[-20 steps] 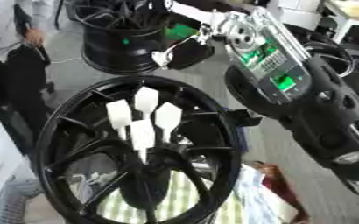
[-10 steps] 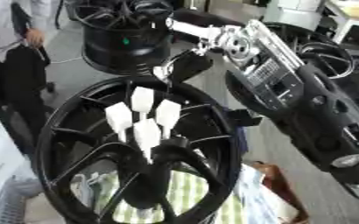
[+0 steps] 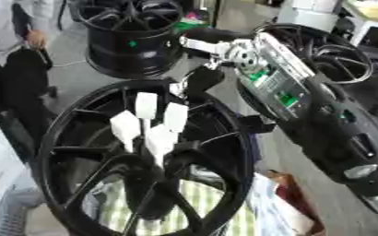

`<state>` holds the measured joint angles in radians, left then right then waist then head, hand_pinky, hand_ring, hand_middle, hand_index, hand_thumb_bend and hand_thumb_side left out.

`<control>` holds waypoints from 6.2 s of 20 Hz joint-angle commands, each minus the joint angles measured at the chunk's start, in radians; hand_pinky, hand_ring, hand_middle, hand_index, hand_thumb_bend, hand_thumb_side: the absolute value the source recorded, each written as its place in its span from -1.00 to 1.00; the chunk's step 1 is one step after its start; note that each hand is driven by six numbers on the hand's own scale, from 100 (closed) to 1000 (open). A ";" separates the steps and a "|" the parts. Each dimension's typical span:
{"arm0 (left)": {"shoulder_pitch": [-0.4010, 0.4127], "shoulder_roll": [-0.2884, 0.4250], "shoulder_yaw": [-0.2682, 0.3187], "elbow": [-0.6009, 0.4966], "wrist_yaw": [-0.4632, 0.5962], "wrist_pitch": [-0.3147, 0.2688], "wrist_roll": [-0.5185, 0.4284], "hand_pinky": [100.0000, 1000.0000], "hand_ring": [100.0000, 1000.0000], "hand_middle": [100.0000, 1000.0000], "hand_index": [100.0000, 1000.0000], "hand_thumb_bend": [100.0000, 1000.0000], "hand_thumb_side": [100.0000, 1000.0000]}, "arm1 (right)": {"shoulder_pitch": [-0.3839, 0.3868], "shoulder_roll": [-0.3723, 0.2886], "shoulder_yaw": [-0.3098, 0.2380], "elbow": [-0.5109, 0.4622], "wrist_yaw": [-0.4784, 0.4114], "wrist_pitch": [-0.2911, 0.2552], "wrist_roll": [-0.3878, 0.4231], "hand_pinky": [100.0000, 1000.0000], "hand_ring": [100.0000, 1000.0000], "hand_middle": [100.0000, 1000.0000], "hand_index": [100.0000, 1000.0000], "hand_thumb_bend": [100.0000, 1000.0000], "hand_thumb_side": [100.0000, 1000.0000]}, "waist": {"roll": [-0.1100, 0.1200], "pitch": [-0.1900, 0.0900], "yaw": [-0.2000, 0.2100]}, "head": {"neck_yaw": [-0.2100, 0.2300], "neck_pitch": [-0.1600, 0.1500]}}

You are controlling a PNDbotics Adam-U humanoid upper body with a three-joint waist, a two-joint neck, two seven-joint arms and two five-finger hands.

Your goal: Pull the pin out of the wheel hub.

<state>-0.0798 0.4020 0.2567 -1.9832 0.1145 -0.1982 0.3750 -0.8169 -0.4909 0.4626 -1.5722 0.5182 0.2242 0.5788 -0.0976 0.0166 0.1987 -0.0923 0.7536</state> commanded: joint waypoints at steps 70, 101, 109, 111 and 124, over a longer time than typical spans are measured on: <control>0.013 0.000 0.008 -0.017 0.002 -0.003 -0.021 0.64 0.66 0.22 0.66 -0.43 -0.17 | 0.063 -0.025 0.025 0.046 0.027 -0.065 0.161 0.67 0.72 0.62 0.77 -0.60 -0.24 | 0.000 -0.001 -0.012 | 0.001 0.007; 0.022 -0.006 0.001 -0.017 0.002 0.004 -0.042 0.65 0.66 0.22 0.66 -0.46 -0.14 | 0.077 -0.071 0.009 -0.092 -0.042 -0.047 0.146 0.68 0.73 0.63 0.78 -0.61 -0.35 | -0.002 -0.001 -0.019 | 0.004 -0.007; 0.024 -0.010 -0.001 -0.017 0.005 0.006 -0.049 0.65 0.66 0.22 0.66 -0.46 -0.14 | 0.086 -0.069 0.007 -0.066 -0.045 -0.077 0.169 0.69 0.74 0.64 0.78 -0.52 -0.45 | -0.003 0.001 -0.015 | 0.001 -0.012; 0.024 -0.009 -0.002 -0.017 0.006 0.006 -0.049 0.65 0.66 0.21 0.66 -0.46 -0.13 | 0.088 -0.068 0.004 -0.058 -0.042 -0.083 0.171 0.69 0.74 0.65 0.78 -0.50 -0.46 | -0.003 0.001 -0.014 | 0.000 -0.012; 0.022 -0.013 -0.006 -0.017 0.010 0.008 -0.056 0.65 0.66 0.20 0.66 -0.48 -0.12 | 0.090 -0.051 0.002 0.003 -0.030 -0.110 0.161 0.69 0.74 0.66 0.78 -0.49 -0.45 | -0.006 0.009 -0.006 | -0.005 -0.018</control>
<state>-0.0518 0.3766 0.2499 -1.9832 0.1240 -0.1888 0.3223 -0.7119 -0.5317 0.4750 -1.5702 0.4829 0.1207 0.7397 -0.1122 0.0316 0.1926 -0.0943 0.7455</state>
